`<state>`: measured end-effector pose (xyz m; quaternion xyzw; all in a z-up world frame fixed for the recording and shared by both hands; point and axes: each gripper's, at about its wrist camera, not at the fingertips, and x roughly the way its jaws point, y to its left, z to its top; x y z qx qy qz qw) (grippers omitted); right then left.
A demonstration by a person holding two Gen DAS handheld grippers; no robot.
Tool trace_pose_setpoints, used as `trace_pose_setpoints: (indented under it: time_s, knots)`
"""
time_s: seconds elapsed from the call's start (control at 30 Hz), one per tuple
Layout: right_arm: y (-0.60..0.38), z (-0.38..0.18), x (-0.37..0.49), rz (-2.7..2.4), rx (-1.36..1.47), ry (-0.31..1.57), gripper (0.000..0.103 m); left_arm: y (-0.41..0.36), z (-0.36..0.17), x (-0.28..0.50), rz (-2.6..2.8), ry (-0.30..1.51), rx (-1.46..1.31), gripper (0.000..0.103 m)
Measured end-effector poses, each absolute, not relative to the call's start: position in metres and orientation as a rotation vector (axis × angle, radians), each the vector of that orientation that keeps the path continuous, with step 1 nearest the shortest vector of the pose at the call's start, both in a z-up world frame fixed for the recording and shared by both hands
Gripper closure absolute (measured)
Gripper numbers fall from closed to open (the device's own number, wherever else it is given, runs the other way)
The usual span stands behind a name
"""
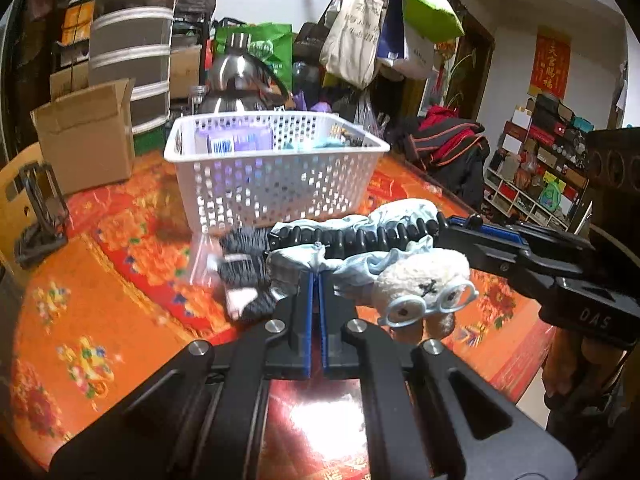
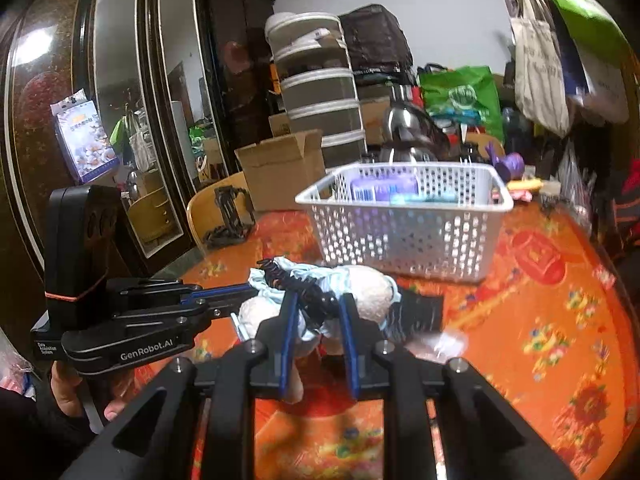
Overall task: Organize soft objects
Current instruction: 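Carry the plush toy over the basket and open both tools to drop it, then move both tools back down to the black knit gloves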
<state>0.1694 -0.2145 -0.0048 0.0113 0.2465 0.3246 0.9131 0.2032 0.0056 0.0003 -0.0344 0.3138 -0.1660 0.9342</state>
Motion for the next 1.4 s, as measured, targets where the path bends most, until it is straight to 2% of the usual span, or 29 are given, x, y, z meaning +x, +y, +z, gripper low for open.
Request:
trace_pose_setpoints:
  time_s: [0.33, 0.67, 0.87, 1.13, 1.17, 1.2, 1.23, 1.27, 1.3, 1.33, 1.37, 1.4]
  knots:
    - [-0.214, 0.048, 0.21, 0.674, 0.009, 0.418, 0.084, 0.005, 0.058, 0.241, -0.329, 0.562, -0.048, 0.101]
    - [-0.216, 0.092, 0.301, 0.711, 0.002, 0.352, 0.084, 0.004, 0.113, 0.335, -0.292, 0.529, -0.039, 0.101]
    - [-0.209, 0.081, 0.367, 0.714, -0.006, 0.395, 0.084, 0.002, 0.104, 0.408, -0.249, 0.585, -0.043, 0.102]
    - [-0.198, 0.033, 0.421, 0.635, -0.042, 0.504, 0.084, -0.006, 0.054, 0.461, -0.196, 0.673, -0.046, 0.102]
    - [-0.201, 0.029, 0.426, 0.624, -0.022, 0.519, 0.083, -0.005, 0.048, 0.464, -0.19, 0.682, -0.051, 0.102]
    - [-0.205, 0.027, 0.428, 0.615, -0.013, 0.528, 0.075, -0.003, 0.043, 0.466, -0.178, 0.685, -0.053, 0.101]
    - [-0.209, 0.024, 0.43, 0.599, -0.004, 0.539, 0.068, -0.002, 0.04, 0.464, -0.174, 0.686, -0.052, 0.099]
    - [-0.212, 0.023, 0.43, 0.585, 0.003, 0.539, 0.048, 0.0, 0.037, 0.465, -0.172, 0.688, -0.051, 0.097]
    - [-0.215, 0.023, 0.429, 0.563, 0.004, 0.533, 0.037, 0.001, 0.034, 0.464, -0.171, 0.693, -0.05, 0.088]
    - [-0.217, 0.023, 0.429, 0.538, 0.005, 0.525, 0.037, 0.002, 0.031, 0.463, -0.17, 0.699, -0.05, 0.073]
    - [-0.219, 0.023, 0.429, 0.517, 0.004, 0.529, 0.037, 0.003, 0.029, 0.462, -0.165, 0.703, -0.051, 0.064]
    - [-0.22, 0.023, 0.428, 0.506, 0.005, 0.536, 0.036, 0.004, 0.028, 0.461, -0.154, 0.696, -0.052, 0.047]
